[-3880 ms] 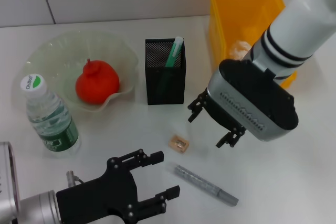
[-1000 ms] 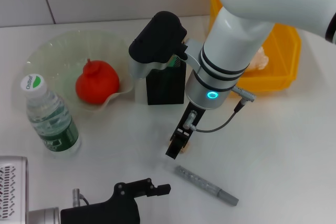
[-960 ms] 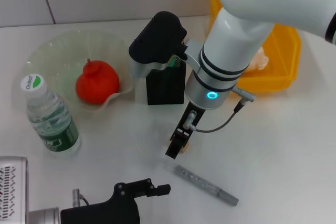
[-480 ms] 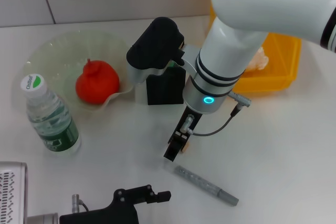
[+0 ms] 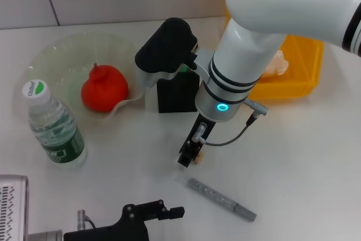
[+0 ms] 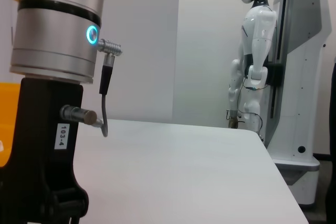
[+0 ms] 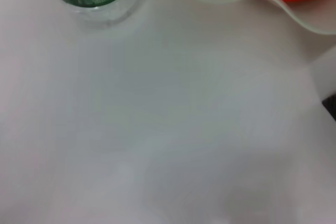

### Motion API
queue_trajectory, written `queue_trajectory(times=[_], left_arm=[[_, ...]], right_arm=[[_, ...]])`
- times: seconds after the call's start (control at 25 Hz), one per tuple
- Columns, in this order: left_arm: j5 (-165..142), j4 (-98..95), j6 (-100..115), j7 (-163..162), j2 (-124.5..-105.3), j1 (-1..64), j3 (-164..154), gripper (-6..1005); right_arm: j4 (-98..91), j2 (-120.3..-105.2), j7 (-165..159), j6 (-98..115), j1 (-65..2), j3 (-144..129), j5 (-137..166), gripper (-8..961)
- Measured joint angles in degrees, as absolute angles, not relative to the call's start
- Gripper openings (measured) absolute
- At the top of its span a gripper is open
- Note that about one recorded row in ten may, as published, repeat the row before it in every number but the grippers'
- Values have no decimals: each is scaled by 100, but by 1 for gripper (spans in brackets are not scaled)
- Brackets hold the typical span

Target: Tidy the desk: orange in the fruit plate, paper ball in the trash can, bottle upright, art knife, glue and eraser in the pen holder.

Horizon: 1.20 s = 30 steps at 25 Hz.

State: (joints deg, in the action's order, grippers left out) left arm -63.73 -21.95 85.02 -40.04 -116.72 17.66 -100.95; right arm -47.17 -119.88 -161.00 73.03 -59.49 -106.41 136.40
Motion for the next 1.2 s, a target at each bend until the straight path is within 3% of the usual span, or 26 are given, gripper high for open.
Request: queue_trajectory(times=[0.32,0.8,1.08,1.2], left_arm=[[-6372,-2188,8502,-4000,-11672,1766,-10101,696],[-6373,-2214,8504,-3999,-11672,1766,-10107,696],[-6379,-2216,8533,-3999,-11666,1767,-10093,696],[-6381,-2215,8537,-3999,-11663,1767,-10092,696]], right_arm=[[-4669,-11988,-16102,7303,-5972,-10646,13670,445],[-4573,-11988,-16063,7283,-5978,-10652,13650,382],[-4598,-11988,-16056,7264,-5973,-10650,13647,259],[-4618,-11988,-16051,7261,-5950,-10642,13647,257]])
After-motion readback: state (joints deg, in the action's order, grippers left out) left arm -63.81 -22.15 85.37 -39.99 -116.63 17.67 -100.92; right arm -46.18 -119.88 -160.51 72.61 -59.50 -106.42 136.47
